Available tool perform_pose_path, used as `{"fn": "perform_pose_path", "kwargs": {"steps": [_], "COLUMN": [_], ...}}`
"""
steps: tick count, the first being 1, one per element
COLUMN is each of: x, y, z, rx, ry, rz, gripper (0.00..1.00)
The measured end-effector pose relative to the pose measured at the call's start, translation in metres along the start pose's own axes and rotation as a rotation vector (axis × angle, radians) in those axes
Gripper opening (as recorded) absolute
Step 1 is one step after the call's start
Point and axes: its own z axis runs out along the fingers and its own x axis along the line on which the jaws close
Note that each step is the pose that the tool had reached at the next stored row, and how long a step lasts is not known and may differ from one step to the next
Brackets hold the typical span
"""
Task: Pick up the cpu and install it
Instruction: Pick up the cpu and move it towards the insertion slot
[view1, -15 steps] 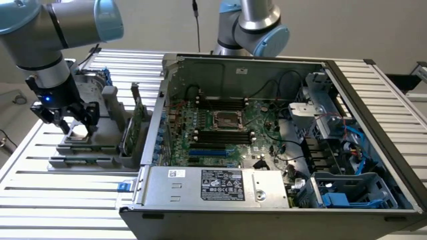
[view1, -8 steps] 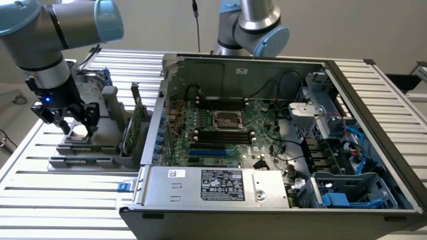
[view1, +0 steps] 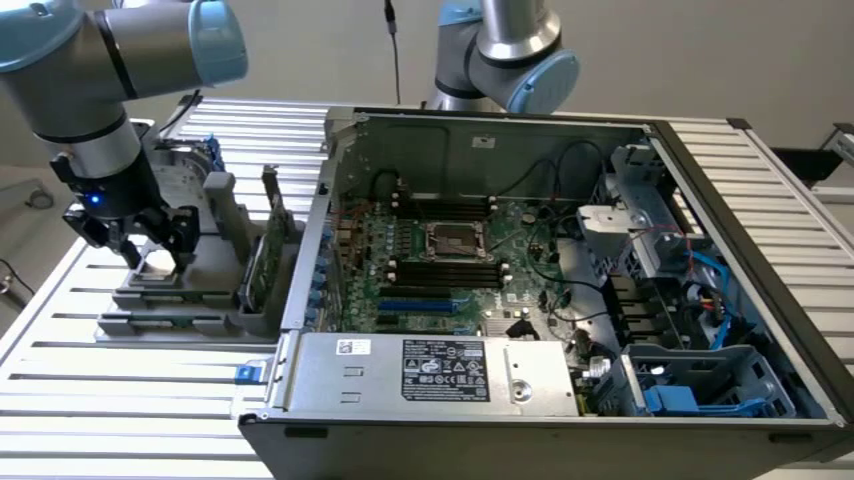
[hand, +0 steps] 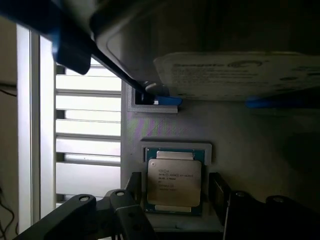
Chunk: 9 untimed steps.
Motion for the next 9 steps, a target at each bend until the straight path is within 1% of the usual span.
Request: {"fn": "perform_pose_path", "kwargs": {"steps": [4,5,9], "x": [0.0000,0.0000,0.0000], "y": [0.0000,0.0000,0.0000], "z": [0.0000,0.0000,0.0001], "rx": [-0.0001,-0.0002,-0.0005], "ry": [0.0000,0.0000,-0.0001], "rz": [0.003,0.003,0.004], "gripper": [0.63,0.56,0.56]}}
